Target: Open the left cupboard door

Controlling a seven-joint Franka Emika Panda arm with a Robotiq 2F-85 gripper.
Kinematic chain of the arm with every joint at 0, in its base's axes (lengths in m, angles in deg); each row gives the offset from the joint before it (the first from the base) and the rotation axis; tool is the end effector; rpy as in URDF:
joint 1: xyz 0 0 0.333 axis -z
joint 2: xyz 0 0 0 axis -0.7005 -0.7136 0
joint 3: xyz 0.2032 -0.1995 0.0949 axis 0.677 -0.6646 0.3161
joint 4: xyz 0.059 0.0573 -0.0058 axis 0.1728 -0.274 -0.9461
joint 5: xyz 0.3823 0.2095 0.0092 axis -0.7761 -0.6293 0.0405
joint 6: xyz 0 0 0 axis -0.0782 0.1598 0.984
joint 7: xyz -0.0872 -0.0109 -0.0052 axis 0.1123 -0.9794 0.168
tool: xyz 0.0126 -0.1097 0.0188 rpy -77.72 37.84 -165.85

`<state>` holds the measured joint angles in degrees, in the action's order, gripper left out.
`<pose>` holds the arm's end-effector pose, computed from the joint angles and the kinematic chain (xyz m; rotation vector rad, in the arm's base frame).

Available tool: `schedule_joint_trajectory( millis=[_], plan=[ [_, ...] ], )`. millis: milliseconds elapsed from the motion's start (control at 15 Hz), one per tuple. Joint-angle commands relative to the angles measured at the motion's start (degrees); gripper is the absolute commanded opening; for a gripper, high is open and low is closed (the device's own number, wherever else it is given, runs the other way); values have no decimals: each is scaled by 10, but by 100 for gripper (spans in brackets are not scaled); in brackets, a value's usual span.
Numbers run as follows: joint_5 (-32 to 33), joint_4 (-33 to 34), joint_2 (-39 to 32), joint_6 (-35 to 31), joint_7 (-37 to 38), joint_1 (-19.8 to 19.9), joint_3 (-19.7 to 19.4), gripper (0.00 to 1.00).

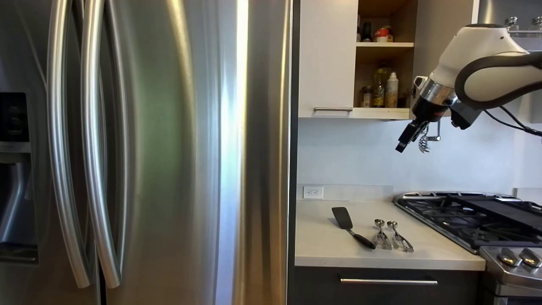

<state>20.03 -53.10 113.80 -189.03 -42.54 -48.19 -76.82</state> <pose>0.4208 0.1011 0.6100 2.6755 0.5810 0.8868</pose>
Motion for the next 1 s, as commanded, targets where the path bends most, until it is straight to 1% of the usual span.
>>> schedule_joint_trajectory(
  millis=[0, 67, 200, 400, 467, 533, 600, 733, 933],
  plan=[
    [-48, 97, -89, 24, -5, -25, -37, 100],
    [-15, 46, -35, 5, 5, -11, -15, 100],
    [-32, 78, -67, 8, 3, -15, -28, 100],
    [-36, 92, -91, 8, 2, -18, -33, 100],
    [-47, 102, -101, 2, 23, -16, -32, 100],
    [-64, 118, -114, -1, 39, -19, -35, 100],
    [-93, 151, -136, 26, 54, -24, -41, 100],
    [-124, 200, -169, 50, 76, -20, -46, 100],
    [-147, 273, -219, 86, 134, -1, -46, 100]
  ],
)
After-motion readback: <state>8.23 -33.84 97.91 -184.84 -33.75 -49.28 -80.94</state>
